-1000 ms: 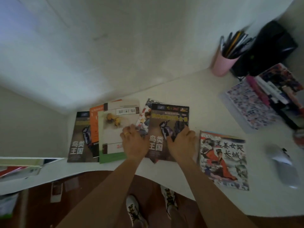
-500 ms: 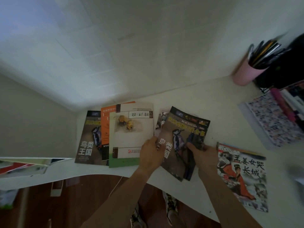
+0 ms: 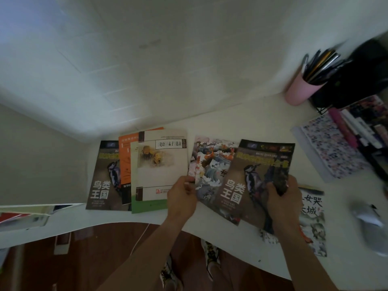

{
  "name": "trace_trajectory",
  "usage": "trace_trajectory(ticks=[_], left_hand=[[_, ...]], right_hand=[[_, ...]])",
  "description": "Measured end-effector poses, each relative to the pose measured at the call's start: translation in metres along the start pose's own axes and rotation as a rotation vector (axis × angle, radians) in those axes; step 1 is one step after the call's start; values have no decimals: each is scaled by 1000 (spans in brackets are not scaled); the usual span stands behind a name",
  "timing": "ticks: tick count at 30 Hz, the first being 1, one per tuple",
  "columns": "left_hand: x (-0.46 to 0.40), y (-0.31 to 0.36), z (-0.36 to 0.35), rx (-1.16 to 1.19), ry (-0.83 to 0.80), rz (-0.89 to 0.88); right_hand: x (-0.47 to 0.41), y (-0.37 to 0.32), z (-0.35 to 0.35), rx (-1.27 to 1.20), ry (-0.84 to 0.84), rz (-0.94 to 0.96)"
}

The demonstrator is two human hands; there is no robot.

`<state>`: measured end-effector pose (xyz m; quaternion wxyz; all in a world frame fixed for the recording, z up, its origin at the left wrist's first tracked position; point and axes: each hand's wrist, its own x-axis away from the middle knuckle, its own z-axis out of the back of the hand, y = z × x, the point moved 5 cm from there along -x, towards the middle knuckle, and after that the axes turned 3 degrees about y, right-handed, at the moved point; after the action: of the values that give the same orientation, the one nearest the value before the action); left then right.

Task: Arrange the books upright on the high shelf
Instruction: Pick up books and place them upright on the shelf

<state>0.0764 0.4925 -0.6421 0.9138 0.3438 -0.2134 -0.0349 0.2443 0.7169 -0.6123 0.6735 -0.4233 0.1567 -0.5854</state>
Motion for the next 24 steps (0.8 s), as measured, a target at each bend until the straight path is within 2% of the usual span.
trace_trajectory(ticks=[3,6,10,15,18,21,24], left_hand=[[3,-4,-7,116,-48,66],[8,-1,-5,94,-58,62],[7,13,-6,-25,-66,-29],[-10,33,-12,-207,-45,-28],[-21,45,-16,-291,5,-120],[-26,52,-20,-199,10,-86],[-27,55,-25,-103,-13,-69]], right_hand=[[-4,12,22,-37,86,-111],[-4,29,41,-89,153,-271],[9,38,40,-189,60,-378],[12,10,-3,-34,-76,-130],[5,-6,-36,62,-201,-53],[-2,-7,-59,225,-253,-27],[-2,-13,-71,206,-310,-57]])
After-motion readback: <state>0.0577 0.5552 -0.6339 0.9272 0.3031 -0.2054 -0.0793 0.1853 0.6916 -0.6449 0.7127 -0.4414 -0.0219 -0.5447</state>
